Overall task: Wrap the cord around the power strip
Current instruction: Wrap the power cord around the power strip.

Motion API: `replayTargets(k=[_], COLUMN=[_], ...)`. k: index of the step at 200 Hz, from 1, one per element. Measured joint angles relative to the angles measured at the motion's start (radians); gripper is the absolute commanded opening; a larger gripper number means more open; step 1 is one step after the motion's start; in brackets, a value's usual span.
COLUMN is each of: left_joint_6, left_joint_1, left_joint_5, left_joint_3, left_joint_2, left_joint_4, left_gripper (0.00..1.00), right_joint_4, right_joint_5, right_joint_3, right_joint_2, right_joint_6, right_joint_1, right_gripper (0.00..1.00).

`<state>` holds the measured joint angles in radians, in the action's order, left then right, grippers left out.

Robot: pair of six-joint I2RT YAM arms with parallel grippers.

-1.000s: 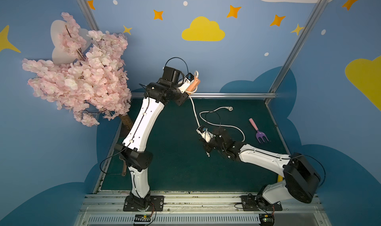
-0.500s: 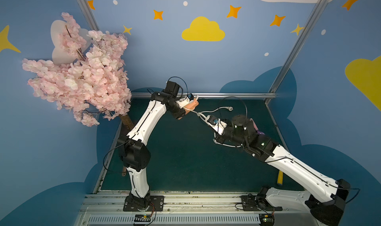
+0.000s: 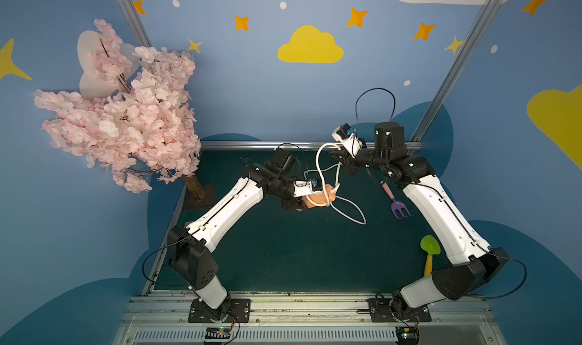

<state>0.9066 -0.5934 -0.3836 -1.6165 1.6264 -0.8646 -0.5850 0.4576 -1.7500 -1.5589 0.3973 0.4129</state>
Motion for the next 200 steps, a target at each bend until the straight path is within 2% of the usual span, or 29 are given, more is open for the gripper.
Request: replayTargets(k=[26,66,85,92,114,149,161,171,178,182,200], left_joint_6=[-0.014,-0.100,-0.173,-0.201,-0.277,-0.358,-0.378,-0.396,-0.410,-0.417,-0.454], left_joint_1=[-0.014,-0.003,0.003,0.007,0.014,0.019,0.023,0.030,0.039,0.044,0.077], left_joint_5=[-0.023,-0.016,0.023,0.038,0.080,0.129,0.142,0.149,0.153,0.154,0.160], left_joint_3=[0.032,0.039,0.004,-0.030,-0.166,-0.313,-0.341,-0.361,-0.377,-0.384,-0.412], left_joint_2=[-0.048,-0.069,-0.056,-0.042,0.011,0.056,0.066,0.076,0.085,0.090,0.112], left_joint_4=[0.070,0.191,0.223,0.222,0.214,0.175,0.159,0.144,0.136,0.132,0.113], left_gripper=[0.02,0.03,0.02,0.02,0.03,0.03,0.03,0.03,0.03,0.03,0.03], right_joint_4=[0.001,0.028,0.100,0.140,0.288,0.480,0.531,0.580,0.608,0.625,0.705], right_joint_5=[0.087,0.139,0.137,0.135,0.126,0.089,0.077,0.067,0.061,0.059,0.053], right_joint_3=[-0.043,-0.049,-0.008,0.027,0.152,0.292,0.340,0.396,0.433,0.455,0.533], right_joint_2=[-0.115,-0.268,-0.318,-0.322,-0.322,-0.320,-0.310,-0.290,-0.273,-0.262,-0.226], right_joint_6=[-0.077,-0.178,-0.242,-0.267,-0.360,-0.449,-0.472,-0.490,-0.500,-0.509,-0.539], right_joint_1=[-0.066,-0.066,-0.058,-0.058,-0.058,-0.043,-0.034,-0.028,-0.025,-0.022,-0.014], right_gripper=[0.00,0.00,0.12,0.20,0.36,0.57,0.61,0.60,0.57,0.53,0.24])
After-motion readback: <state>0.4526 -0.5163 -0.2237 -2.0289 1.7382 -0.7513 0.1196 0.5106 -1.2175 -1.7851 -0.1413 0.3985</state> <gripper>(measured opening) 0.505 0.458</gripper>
